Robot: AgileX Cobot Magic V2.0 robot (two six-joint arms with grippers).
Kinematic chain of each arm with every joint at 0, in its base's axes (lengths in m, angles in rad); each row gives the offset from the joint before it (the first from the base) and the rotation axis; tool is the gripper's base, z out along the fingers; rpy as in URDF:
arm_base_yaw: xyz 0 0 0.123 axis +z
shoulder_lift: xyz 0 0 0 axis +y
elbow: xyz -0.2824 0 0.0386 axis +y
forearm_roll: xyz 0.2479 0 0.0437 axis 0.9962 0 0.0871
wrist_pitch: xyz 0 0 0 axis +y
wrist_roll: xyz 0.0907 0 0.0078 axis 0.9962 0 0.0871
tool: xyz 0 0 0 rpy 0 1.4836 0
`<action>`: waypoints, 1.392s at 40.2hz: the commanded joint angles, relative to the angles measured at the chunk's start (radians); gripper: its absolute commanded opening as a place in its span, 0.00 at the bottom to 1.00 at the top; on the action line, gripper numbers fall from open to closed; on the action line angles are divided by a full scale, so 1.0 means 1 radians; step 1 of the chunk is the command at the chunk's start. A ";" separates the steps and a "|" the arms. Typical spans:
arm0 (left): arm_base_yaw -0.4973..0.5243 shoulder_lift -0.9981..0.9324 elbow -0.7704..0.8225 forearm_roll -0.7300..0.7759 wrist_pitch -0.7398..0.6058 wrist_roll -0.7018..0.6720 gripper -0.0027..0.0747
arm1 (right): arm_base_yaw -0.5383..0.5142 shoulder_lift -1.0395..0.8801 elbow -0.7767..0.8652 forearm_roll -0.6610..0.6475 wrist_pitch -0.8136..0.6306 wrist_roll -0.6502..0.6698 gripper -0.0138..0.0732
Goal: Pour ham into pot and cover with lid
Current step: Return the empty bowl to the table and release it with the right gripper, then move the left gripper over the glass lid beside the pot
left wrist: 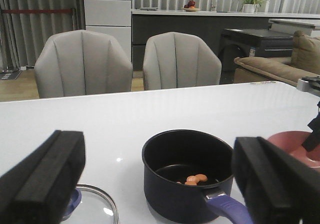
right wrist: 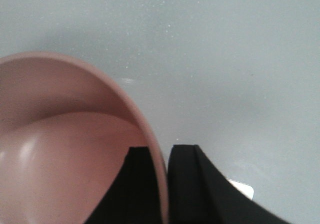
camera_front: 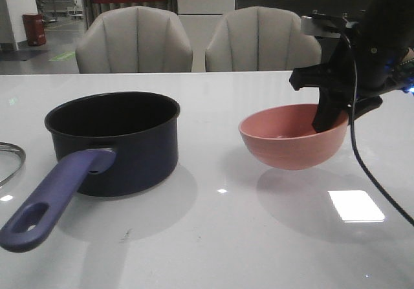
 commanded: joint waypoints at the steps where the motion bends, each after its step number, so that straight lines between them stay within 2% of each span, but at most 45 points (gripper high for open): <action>1: -0.007 -0.009 -0.024 -0.003 -0.077 -0.004 0.86 | -0.007 -0.033 -0.032 0.009 -0.047 0.004 0.42; 13: -0.007 -0.009 -0.024 -0.003 -0.077 -0.004 0.86 | -0.008 -0.030 -0.067 -0.036 0.036 0.003 0.56; 17: -0.007 -0.009 -0.024 -0.003 -0.077 -0.004 0.86 | -0.008 -0.054 -0.105 -0.083 0.109 0.003 0.56; 24: -0.007 -0.009 -0.024 -0.003 -0.077 -0.004 0.86 | -0.008 -0.174 -0.113 -0.175 0.131 0.003 0.56; 32: -0.007 -0.009 -0.024 -0.003 -0.077 -0.004 0.86 | -0.007 -0.348 -0.105 -0.180 0.127 0.003 0.56; 42: -0.007 -0.009 -0.024 -0.003 -0.077 -0.004 0.86 | 0.014 -0.594 0.044 -0.154 -0.033 0.003 0.56; 56: -0.007 -0.009 -0.024 -0.005 -0.100 -0.004 0.86 | 0.077 -1.010 0.471 -0.113 -0.432 0.003 0.56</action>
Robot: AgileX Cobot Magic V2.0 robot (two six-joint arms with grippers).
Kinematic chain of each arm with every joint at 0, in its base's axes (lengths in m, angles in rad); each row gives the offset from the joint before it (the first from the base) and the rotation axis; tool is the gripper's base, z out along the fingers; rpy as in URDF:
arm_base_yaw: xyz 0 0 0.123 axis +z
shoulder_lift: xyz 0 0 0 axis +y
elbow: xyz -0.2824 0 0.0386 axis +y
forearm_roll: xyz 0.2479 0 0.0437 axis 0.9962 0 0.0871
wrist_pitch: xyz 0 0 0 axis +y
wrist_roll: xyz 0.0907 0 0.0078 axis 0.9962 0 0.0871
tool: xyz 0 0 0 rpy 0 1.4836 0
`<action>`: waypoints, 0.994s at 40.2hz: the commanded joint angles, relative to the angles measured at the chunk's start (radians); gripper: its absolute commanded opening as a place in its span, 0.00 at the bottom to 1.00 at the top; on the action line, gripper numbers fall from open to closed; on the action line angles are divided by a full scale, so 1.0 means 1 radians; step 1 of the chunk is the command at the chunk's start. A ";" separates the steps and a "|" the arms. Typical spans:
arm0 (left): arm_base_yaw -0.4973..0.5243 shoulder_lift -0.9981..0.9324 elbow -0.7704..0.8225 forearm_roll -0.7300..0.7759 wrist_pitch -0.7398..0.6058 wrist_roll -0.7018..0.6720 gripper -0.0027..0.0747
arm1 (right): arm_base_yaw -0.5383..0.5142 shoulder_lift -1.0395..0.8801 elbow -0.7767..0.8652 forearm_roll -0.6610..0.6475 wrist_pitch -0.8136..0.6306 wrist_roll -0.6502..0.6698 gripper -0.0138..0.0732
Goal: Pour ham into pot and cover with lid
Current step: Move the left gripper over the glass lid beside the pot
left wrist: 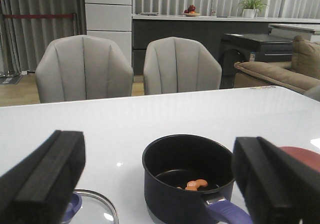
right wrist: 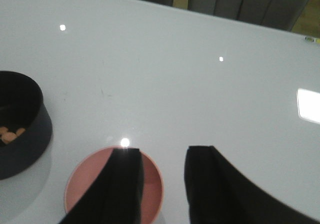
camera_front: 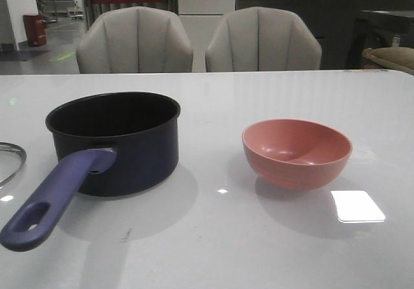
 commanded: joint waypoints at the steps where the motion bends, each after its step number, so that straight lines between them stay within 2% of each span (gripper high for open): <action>1: -0.007 -0.009 -0.024 -0.005 -0.084 -0.004 0.86 | 0.014 -0.137 0.085 0.013 -0.185 -0.002 0.56; 9: -0.007 -0.009 -0.024 -0.005 -0.084 -0.004 0.86 | 0.014 -0.422 0.335 0.015 -0.325 -0.001 0.56; 18: -0.007 -0.009 -0.024 -0.005 -0.084 -0.004 0.86 | 0.014 -0.684 0.549 0.019 -0.333 -0.001 0.56; 27: -0.007 -0.009 -0.024 -0.005 -0.084 -0.004 0.86 | 0.014 -0.746 0.659 0.019 -0.339 -0.001 0.54; 29: -0.007 -0.009 -0.024 -0.005 -0.084 -0.004 0.86 | 0.014 -0.746 0.665 0.019 -0.339 -0.001 0.49; 33: -0.007 -0.009 -0.023 -0.005 -0.075 -0.004 0.86 | 0.014 -0.746 0.665 0.019 -0.333 -0.001 0.29; 36: -0.007 -0.009 -0.023 -0.005 -0.068 -0.004 0.86 | 0.014 -0.746 0.665 0.019 -0.333 -0.001 0.33; 40: -0.007 -0.005 -0.023 -0.006 -0.051 -0.004 0.86 | 0.013 -0.746 0.665 0.019 -0.333 -0.001 0.33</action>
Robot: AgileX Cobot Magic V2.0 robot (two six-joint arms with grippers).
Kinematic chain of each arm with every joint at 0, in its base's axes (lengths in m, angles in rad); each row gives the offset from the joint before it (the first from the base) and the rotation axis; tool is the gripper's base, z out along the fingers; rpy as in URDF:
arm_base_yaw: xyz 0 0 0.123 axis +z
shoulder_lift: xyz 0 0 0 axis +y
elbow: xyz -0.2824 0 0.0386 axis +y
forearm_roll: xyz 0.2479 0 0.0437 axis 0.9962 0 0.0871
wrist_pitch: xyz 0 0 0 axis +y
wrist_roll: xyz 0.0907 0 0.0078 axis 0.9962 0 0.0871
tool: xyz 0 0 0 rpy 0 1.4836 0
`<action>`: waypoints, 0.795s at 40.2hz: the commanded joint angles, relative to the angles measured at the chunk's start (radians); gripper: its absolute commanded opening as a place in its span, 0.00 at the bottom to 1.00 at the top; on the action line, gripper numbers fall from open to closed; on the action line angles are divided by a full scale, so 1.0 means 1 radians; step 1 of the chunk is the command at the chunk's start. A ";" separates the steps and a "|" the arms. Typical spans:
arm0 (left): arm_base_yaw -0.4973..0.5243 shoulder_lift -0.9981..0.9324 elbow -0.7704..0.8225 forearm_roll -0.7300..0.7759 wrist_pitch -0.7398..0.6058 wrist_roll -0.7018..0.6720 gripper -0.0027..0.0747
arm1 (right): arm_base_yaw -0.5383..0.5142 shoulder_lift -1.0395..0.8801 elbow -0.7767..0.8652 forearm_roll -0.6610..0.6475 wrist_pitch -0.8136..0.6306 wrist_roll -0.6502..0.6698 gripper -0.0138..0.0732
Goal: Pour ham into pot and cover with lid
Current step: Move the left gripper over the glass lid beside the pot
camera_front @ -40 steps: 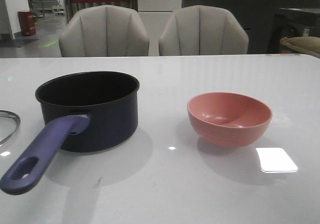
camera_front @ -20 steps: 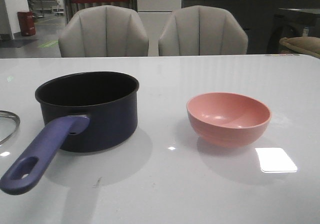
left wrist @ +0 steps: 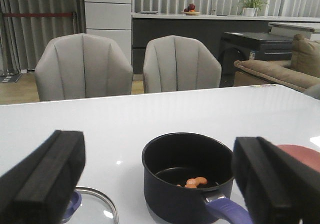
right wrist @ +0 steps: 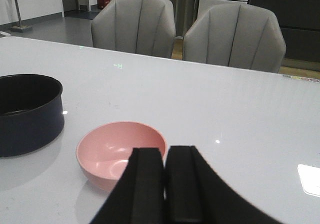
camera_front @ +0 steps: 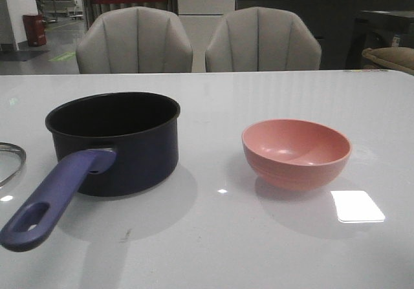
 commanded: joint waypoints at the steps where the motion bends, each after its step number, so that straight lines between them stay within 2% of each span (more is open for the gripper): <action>1: -0.007 -0.002 -0.023 -0.004 -0.055 -0.004 0.86 | -0.001 0.006 -0.028 0.006 -0.087 -0.001 0.33; 7: -0.004 0.061 -0.049 -0.004 0.013 -0.013 0.87 | -0.001 0.006 -0.028 0.006 -0.087 -0.001 0.33; 13: -0.004 0.199 -0.109 0.002 0.072 -0.102 0.94 | -0.001 0.006 -0.028 0.006 -0.087 -0.001 0.33; 18: -0.004 0.343 -0.157 0.024 0.080 -0.192 0.94 | -0.001 0.006 -0.028 0.006 -0.087 -0.001 0.33; 26: -0.004 0.588 -0.256 0.141 0.088 -0.315 0.93 | -0.001 0.006 -0.028 0.006 -0.087 -0.001 0.33; 32: 0.014 0.777 -0.345 0.181 0.150 -0.376 0.93 | -0.001 0.006 -0.028 0.006 -0.087 -0.001 0.33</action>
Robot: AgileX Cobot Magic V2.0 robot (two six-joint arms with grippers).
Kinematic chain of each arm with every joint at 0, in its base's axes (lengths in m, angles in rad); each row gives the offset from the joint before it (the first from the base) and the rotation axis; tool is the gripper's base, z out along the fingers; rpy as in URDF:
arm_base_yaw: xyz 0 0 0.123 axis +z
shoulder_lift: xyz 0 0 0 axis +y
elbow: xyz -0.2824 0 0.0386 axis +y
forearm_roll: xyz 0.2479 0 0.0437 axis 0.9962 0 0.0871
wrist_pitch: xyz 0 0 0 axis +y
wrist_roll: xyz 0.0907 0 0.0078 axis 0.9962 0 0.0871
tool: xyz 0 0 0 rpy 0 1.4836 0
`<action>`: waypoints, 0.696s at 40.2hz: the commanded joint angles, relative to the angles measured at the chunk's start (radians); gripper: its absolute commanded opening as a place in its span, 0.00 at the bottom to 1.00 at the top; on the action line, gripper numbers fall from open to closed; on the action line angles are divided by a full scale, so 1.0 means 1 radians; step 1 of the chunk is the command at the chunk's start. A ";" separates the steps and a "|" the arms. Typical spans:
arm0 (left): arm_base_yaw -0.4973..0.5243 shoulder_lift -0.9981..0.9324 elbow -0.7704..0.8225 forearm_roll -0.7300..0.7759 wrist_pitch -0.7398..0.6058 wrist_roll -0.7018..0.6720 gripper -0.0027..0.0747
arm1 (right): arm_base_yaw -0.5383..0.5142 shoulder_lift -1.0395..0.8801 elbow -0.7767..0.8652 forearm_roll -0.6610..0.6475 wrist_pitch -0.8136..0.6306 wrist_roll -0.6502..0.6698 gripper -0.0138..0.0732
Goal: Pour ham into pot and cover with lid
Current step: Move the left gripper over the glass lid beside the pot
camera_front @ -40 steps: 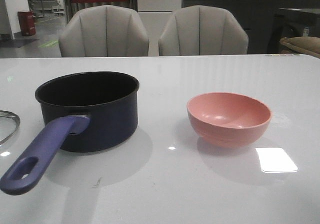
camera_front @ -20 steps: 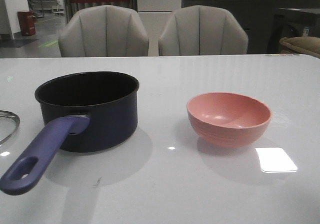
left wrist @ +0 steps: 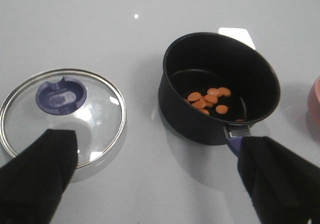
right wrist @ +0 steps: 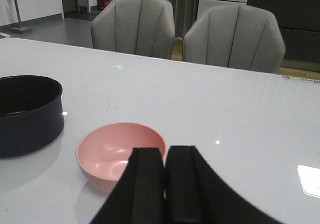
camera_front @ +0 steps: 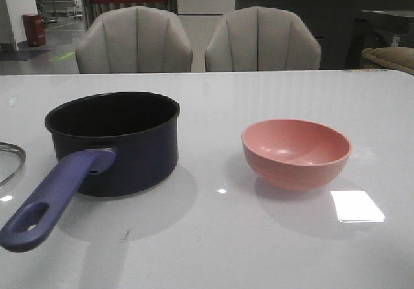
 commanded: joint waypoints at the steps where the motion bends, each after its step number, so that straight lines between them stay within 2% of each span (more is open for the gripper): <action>1: 0.025 0.116 -0.088 0.018 -0.012 -0.043 0.93 | -0.001 0.011 -0.028 0.006 -0.087 -0.002 0.33; 15: 0.240 0.423 -0.239 -0.042 0.056 -0.035 0.93 | -0.001 0.011 -0.028 0.006 -0.087 -0.002 0.33; 20: 0.272 0.531 -0.321 -0.042 0.106 -0.028 0.93 | -0.001 0.011 -0.028 0.006 -0.087 -0.002 0.33; 25: 0.274 0.645 -0.418 -0.083 0.183 0.080 0.93 | -0.001 0.011 -0.028 0.006 -0.087 -0.002 0.33; 28: 0.274 0.707 -0.471 -0.083 0.218 0.090 0.93 | -0.001 0.011 -0.028 0.006 -0.087 -0.002 0.33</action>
